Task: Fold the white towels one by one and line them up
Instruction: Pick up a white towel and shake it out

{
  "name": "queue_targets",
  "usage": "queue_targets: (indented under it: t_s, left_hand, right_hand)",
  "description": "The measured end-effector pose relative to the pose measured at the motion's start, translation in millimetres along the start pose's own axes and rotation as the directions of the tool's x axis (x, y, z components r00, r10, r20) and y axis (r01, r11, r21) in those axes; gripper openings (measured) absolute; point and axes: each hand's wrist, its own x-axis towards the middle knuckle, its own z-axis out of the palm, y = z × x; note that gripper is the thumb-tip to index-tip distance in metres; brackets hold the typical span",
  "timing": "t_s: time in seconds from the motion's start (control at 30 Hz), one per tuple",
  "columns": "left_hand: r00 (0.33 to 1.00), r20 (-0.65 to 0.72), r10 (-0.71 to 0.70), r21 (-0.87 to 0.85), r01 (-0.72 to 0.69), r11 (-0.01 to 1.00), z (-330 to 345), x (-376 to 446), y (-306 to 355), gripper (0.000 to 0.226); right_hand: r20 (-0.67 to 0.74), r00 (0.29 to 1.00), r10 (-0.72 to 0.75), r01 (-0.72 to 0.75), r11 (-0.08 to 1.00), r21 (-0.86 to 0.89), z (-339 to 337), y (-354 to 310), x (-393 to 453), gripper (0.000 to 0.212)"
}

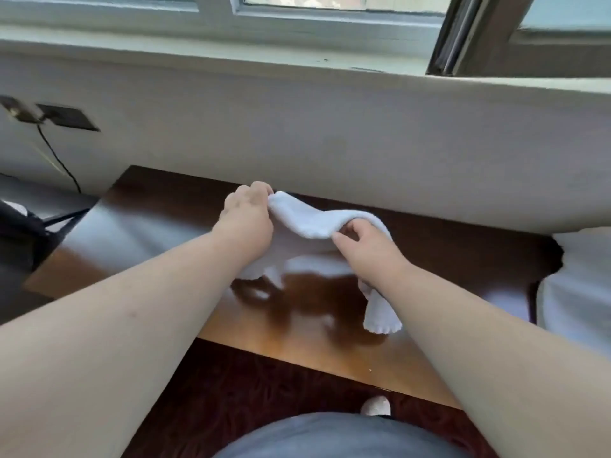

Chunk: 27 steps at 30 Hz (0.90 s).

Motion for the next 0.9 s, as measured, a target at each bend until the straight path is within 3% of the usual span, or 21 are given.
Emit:
queue_targets:
  t_s: [0.1,0.17,0.23,0.33,0.4,0.47,0.53,0.6,0.67,0.73,0.8,0.87,0.9]
  left_hand:
    - [0.981,0.173,-0.089,0.224,0.049,0.973,25,15,-42,0.052]
    - [0.937,0.330,-0.119,0.309,0.012,0.951,45,16,-64,0.056]
    - [0.872,0.468,-0.143,0.351,-0.035,0.936,60,17,-76,0.057]
    - [0.795,0.589,-0.148,0.390,-0.119,0.913,77,19,-74,0.063]
    - [0.788,0.608,-0.096,0.410,-0.208,0.888,86,28,-70,0.062]
    - [0.819,0.573,0.017,0.438,-0.324,0.839,94,36,-68,0.062]
    - [0.823,0.521,0.227,0.376,-0.460,0.804,102,42,-66,0.052]
    - [0.729,0.524,0.441,0.301,-0.643,0.705,111,47,-63,0.042]
    - [0.644,0.517,0.563,0.194,-0.729,0.656,119,54,-54,0.041]
    - [0.590,0.483,0.647,0.071,-0.763,0.642,124,68,-38,0.048]
    - [0.555,0.492,0.670,0.003,-0.771,0.637,130,79,-20,0.057]
    - [0.509,0.593,0.623,-0.011,-0.769,0.639,134,85,-4,0.068]
    - [0.479,0.644,0.597,0.010,-0.785,0.619,136,86,3,0.074]
  right_hand:
    - [0.278,0.953,0.118,-0.085,0.988,-0.129,34,14,20,0.031]
    - [0.352,0.921,0.165,-0.077,0.965,-0.250,48,31,28,0.025]
    - [0.296,0.941,0.162,-0.068,0.950,-0.305,50,48,37,0.013]
    - [0.178,0.974,0.139,-0.073,0.938,-0.338,43,66,55,0.025]
    - [0.150,0.975,0.162,-0.091,0.914,-0.395,38,74,71,0.035]
    - [0.115,0.955,0.273,-0.199,0.878,-0.436,40,83,82,0.045]
    - [0.097,0.888,0.449,-0.376,0.832,-0.407,47,97,88,0.052]
    - [0.048,0.805,0.591,-0.513,0.736,-0.442,53,108,90,0.052]
    - [-0.069,0.719,0.691,-0.667,0.659,-0.348,50,112,91,0.048]
    - [-0.098,0.668,0.738,-0.727,0.617,-0.303,47,112,81,0.051]
    - [-0.093,0.547,0.832,-0.828,0.521,-0.205,51,108,65,0.062]
    - [-0.047,0.347,0.937,-0.929,0.350,0.121,62,105,48,0.076]
    - [0.016,0.302,0.953,-0.927,0.289,0.239,67,102,42,0.072]
